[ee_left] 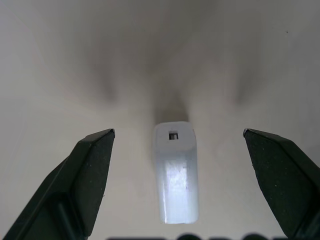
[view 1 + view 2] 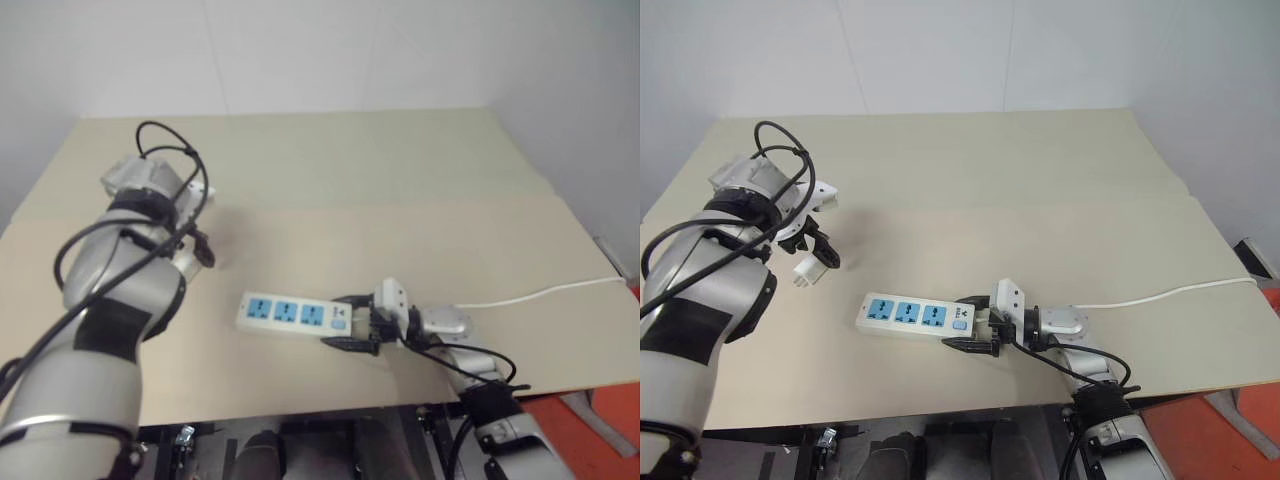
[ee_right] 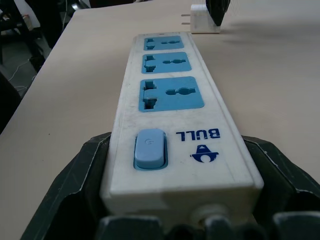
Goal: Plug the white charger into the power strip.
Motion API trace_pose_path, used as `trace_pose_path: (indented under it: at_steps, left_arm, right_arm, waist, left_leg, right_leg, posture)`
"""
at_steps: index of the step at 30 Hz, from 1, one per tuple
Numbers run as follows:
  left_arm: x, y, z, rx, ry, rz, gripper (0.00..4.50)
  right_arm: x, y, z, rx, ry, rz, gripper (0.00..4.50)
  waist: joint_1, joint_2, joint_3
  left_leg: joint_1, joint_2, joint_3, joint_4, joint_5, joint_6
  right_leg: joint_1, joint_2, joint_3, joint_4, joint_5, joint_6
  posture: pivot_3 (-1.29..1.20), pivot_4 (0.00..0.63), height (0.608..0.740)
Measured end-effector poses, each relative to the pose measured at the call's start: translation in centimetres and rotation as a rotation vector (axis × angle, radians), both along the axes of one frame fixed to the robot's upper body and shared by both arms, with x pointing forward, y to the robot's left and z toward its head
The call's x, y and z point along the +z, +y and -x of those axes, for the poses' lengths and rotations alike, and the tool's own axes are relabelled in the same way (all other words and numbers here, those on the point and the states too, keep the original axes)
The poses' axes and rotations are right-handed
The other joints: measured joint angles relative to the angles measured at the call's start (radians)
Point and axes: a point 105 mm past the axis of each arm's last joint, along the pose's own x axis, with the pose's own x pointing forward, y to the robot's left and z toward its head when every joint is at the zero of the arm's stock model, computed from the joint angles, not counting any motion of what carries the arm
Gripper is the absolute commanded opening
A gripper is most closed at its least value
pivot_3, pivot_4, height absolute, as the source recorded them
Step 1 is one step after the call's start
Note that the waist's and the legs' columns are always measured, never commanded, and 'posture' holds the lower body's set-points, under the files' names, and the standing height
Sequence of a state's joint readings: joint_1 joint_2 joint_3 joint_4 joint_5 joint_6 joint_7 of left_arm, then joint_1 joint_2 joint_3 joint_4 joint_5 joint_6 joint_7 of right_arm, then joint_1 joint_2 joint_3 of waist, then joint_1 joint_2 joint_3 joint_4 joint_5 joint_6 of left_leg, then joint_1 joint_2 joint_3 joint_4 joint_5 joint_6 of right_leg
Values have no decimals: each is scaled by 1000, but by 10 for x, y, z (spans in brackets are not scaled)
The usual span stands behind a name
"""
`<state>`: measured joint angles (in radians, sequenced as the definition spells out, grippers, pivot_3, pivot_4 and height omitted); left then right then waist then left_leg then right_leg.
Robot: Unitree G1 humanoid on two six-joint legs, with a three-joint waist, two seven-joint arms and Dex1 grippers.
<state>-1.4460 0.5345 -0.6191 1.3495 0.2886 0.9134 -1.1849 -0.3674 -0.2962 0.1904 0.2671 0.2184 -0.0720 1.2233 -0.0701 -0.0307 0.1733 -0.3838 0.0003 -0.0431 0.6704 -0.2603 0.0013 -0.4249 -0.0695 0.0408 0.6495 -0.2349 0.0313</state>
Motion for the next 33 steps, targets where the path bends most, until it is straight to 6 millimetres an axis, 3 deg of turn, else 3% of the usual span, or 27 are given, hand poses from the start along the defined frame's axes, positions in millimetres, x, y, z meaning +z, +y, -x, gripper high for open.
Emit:
trace_pose_path:
  at_steps: [10, 21, 33]
  left_arm:
    - [-8, 3, -1, 7, -15, -13, 4500]
    - [-14, -2, -2, 1, -11, 0, 1102]
    - [-9, -9, -6, -35, -46, 75, 1013]
  right_arm:
    - [-1, -1, 1, -13, 7, 1, 3433]
    - [-1, -3, 3, -28, 17, 5, 3433]
    - [-2, -3, 4, -31, 27, 5, 3433]
  waist:
    - [1, 0, 0]
    - [1, -1, 0]
    - [2, -1, 0]
  left_leg:
    - [0, -1, -1, 1, 0, 0]
    - [0, -1, -1, 3, 0, 0]
    - [-1, -1, -1, 8, 0, 0]
  right_leg:
    - [0, -1, 0, 0, 0, 0]
    - [0, -1, -1, 2, 0, 0]
    - [0, -1, -1, 7, 0, 0]
  posture:
    - [0, 150, 740]
    - [0, 150, 740]
    - [0, 150, 740]
